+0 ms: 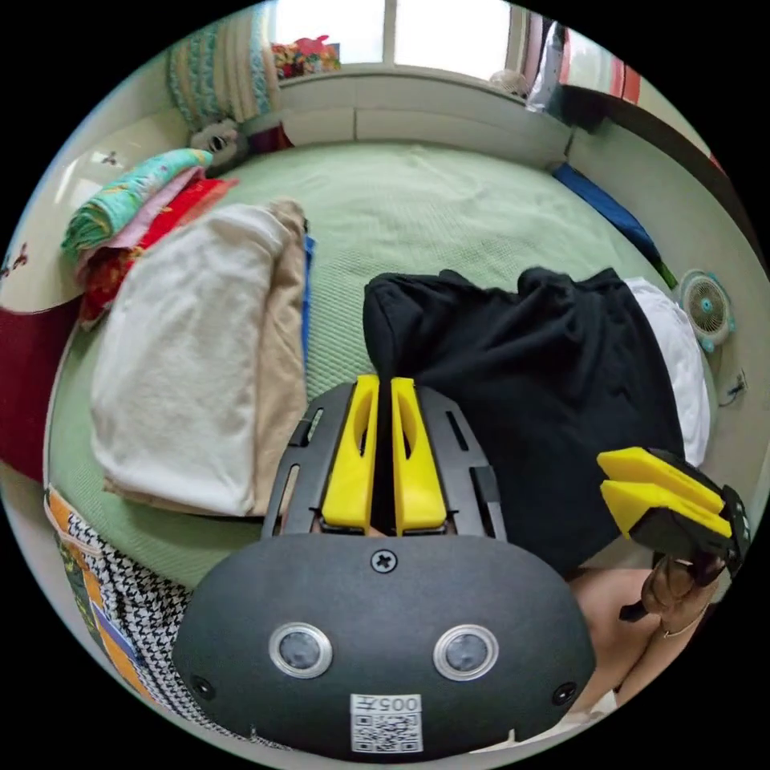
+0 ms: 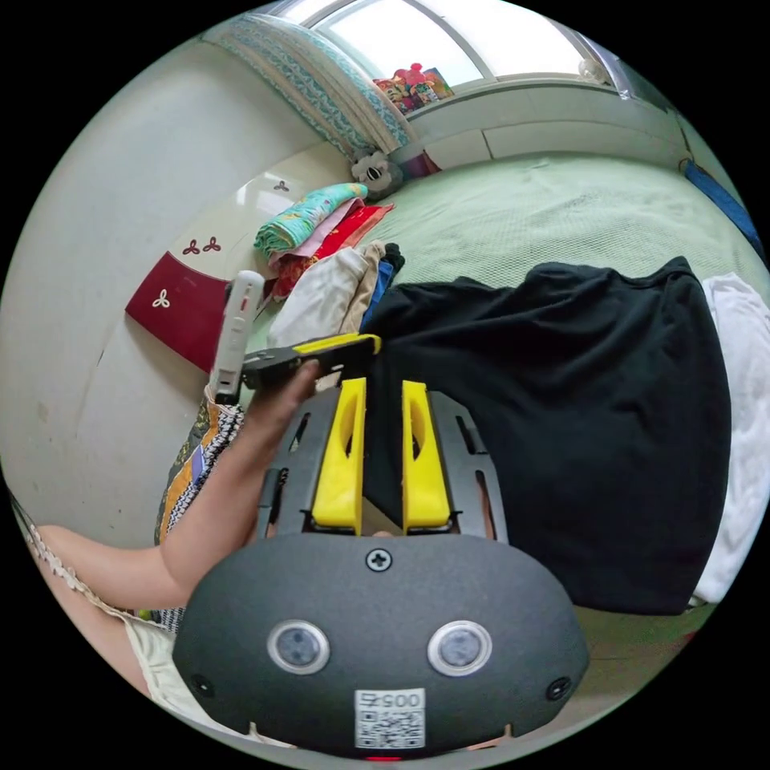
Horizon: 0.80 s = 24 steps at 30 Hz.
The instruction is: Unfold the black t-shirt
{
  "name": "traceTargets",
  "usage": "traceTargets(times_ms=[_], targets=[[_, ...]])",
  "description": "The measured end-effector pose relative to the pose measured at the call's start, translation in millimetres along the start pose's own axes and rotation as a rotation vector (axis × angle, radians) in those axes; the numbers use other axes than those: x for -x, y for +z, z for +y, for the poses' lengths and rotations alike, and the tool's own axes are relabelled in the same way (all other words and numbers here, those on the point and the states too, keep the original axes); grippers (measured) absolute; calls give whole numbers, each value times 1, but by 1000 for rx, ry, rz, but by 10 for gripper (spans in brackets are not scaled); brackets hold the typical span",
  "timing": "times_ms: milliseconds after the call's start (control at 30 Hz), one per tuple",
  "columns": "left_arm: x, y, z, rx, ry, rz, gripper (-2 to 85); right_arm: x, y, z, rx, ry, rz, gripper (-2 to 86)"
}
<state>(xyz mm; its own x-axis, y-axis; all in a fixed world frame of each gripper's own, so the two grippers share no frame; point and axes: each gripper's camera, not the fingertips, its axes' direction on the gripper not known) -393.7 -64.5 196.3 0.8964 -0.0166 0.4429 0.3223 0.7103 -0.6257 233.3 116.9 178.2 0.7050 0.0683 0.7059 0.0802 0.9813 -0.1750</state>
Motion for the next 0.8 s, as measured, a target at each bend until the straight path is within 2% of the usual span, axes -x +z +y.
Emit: traceTargets(times_ms=[100, 167, 333, 800], targets=[[15, 0, 4, 5, -37, -86, 43, 1, 1, -2, -7, 12, 4, 72], [21, 5, 6, 50, -48, -62, 47, 2, 5, -4, 4, 23, 15, 70], [30, -4, 14, 8, -29, -1, 54, 11, 15, -10, 12, 32, 81, 72], [63, 2, 22, 45, -45, 173, 41, 59, 63, -29, 48, 16, 191, 92]])
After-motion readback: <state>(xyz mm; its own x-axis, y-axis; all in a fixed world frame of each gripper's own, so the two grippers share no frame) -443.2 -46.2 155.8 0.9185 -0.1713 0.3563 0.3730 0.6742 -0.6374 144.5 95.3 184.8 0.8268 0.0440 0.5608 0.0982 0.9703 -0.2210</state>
